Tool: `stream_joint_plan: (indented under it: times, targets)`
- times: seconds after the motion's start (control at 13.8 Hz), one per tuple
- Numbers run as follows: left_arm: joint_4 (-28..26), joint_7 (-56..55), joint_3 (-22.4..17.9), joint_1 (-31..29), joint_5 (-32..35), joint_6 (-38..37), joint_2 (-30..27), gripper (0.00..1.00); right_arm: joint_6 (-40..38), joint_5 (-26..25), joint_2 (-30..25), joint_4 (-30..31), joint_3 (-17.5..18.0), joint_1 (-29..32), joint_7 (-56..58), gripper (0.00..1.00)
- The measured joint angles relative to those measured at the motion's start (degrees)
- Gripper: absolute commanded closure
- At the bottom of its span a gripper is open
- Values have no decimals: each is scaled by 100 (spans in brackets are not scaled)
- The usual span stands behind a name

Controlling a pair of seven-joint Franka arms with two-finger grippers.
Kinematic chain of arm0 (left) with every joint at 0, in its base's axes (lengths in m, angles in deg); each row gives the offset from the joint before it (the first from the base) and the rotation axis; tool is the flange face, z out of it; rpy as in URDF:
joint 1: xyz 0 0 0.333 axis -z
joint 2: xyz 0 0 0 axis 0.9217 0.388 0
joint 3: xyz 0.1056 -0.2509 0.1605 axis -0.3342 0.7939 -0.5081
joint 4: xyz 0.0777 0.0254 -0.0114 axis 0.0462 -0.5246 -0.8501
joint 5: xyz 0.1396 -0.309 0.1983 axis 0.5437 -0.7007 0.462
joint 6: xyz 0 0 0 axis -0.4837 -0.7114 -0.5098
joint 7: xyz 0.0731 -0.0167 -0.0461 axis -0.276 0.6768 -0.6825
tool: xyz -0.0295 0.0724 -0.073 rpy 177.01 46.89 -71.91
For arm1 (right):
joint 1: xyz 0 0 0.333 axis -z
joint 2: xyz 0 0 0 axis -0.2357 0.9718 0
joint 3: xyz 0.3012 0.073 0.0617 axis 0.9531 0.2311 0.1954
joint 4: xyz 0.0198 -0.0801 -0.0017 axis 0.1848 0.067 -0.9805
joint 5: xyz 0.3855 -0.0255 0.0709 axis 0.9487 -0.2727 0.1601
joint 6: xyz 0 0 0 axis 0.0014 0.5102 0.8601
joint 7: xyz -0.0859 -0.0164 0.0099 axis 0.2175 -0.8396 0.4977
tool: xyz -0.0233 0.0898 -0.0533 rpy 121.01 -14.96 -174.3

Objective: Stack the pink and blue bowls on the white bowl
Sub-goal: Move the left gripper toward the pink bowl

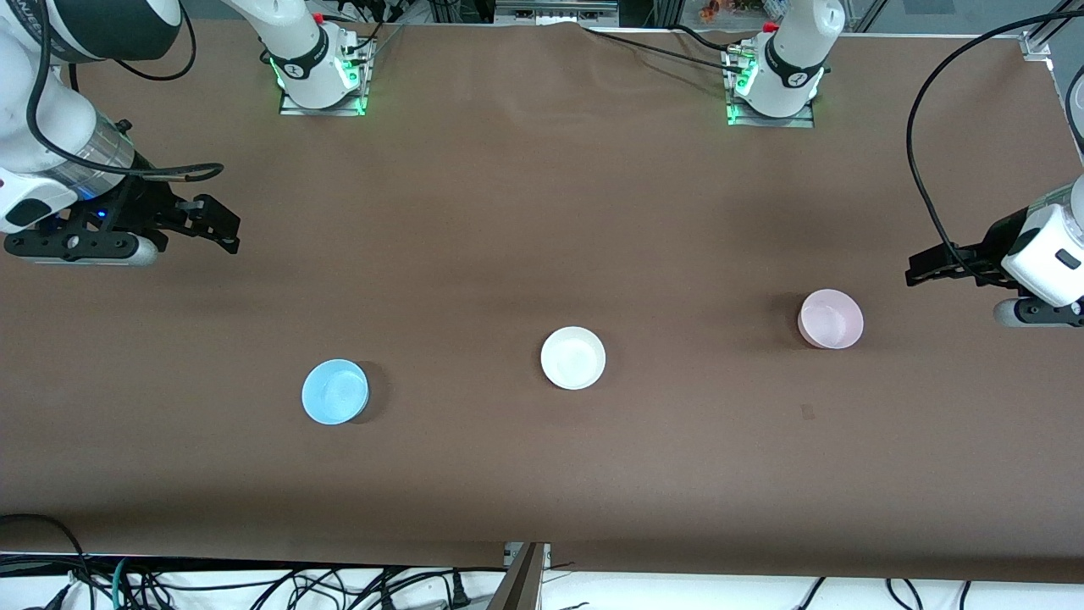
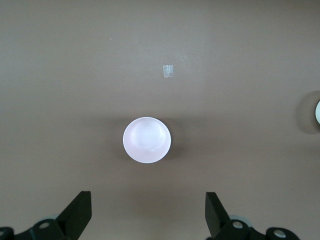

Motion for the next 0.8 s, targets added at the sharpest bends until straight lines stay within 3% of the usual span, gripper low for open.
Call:
stream_joint_plan:
  times: [0.58,0.8]
  targets:
    - [-43,19,-30,-85,0,-26,8,0,-5,0,0,-1,-4,1,0,0]
    - [-433,57,-155,-242,-9,271,74,0,-5,0,0,-2,-5,2,0,0]
